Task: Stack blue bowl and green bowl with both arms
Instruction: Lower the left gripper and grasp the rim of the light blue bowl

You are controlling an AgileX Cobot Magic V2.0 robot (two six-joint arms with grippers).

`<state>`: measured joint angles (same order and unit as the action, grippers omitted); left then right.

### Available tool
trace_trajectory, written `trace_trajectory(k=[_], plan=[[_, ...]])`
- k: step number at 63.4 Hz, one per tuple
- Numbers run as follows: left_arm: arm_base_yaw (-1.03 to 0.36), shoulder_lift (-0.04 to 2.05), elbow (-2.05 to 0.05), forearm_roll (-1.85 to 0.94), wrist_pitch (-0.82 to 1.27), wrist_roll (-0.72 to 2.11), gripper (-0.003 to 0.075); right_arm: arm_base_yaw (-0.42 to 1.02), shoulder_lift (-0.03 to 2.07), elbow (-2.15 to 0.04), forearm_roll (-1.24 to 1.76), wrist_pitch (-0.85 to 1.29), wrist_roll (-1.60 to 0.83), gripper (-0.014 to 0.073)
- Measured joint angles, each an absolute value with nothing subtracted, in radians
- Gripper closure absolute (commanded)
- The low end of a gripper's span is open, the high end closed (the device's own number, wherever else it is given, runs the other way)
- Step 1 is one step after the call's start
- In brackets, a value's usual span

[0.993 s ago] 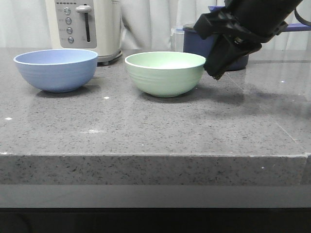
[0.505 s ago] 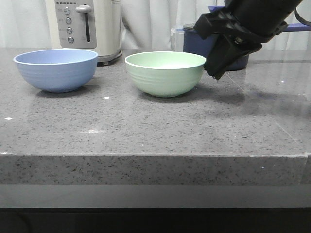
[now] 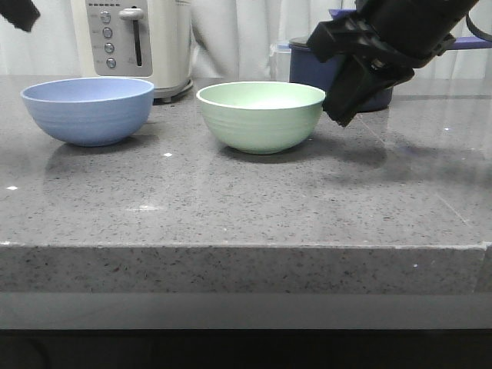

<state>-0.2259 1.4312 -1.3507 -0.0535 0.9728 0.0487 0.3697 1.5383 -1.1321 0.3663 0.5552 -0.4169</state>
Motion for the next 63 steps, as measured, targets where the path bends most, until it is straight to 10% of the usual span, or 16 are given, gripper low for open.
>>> trace_trajectory(k=[35,63], plan=[[-0.180,1.715,-1.468,-0.061,0.924,0.043,0.0251,0.370,1.538,-1.132,0.366,0.555,-0.417,0.0657],[-0.180,1.754,-1.469,-0.092,0.897,0.039,0.0635,0.370,1.538,-1.132,0.366,0.555,-0.415,0.0657]])
